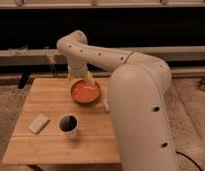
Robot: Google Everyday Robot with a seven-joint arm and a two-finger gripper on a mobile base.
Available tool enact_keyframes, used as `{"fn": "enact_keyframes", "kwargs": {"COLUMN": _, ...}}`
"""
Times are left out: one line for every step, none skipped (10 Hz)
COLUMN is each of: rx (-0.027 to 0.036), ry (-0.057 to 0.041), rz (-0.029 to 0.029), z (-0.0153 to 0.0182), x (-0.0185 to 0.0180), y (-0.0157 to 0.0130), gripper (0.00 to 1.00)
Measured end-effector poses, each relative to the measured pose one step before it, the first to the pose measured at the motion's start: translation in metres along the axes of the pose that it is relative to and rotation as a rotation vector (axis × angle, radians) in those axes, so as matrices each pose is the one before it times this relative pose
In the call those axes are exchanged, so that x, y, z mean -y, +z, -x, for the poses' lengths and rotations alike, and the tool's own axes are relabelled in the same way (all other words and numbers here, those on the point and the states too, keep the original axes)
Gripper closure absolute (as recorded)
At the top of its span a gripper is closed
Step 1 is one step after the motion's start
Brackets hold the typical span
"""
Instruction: Move the arm in a circular motion
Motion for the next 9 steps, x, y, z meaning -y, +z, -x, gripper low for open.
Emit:
{"fn": "enact_keyframes", "kwargs": {"rx": 0.00028, "ry": -0.00485, "rz": 0.00182, "z": 0.00338, "x": 0.0017, "y": -0.00097, "gripper": 0.2}}
{"fn": "enact_keyframes", "kwargs": {"rx": -0.00034, "ry": -0.00501, "rz": 0.00412, "z": 0.00664, "x": 0.00513, "y": -0.00105, "gripper": 0.2}}
{"fn": "enact_keyframes", "kwargs": {"rx": 0.00095, "ry": -0.00899, "rz": -0.00124, "z": 0.00837, "x": 0.00912, "y": -0.00123, "gripper": 0.2}}
{"fn": "enact_keyframes", "kwargs": {"rx": 0.00022, "ry": -0.0032, "rz": -0.0012, "z": 0.00197, "x": 0.00203, "y": -0.0005, "gripper": 0.2}}
{"fn": "enact_keyframes", "kwargs": {"rx": -0.00186, "ry": 0.00019, "rz": 0.00172, "z": -0.00122, "x": 0.00033, "y": -0.0013, "gripper": 0.2}}
{"fn": "enact_keyframes", "kwargs": {"rx": 0.00003, "ry": -0.01018, "rz": 0.01067, "z": 0.00154, "x": 0.00405, "y": 0.00003, "gripper": 0.2}}
{"fn": "enact_keyframes", "kwargs": {"rx": 0.00258, "ry": -0.01155, "rz": -0.00002, "z": 0.00804, "x": 0.01025, "y": -0.0012, "gripper": 0.2}}
{"fn": "enact_keyframes", "kwargs": {"rx": 0.00417, "ry": -0.00219, "rz": -0.00544, "z": 0.00939, "x": 0.00658, "y": -0.00099, "gripper": 0.2}}
{"fn": "enact_keyframes", "kwargs": {"rx": -0.00279, "ry": 0.00716, "rz": 0.00395, "z": 0.00636, "x": -0.00361, "y": -0.00144, "gripper": 0.2}}
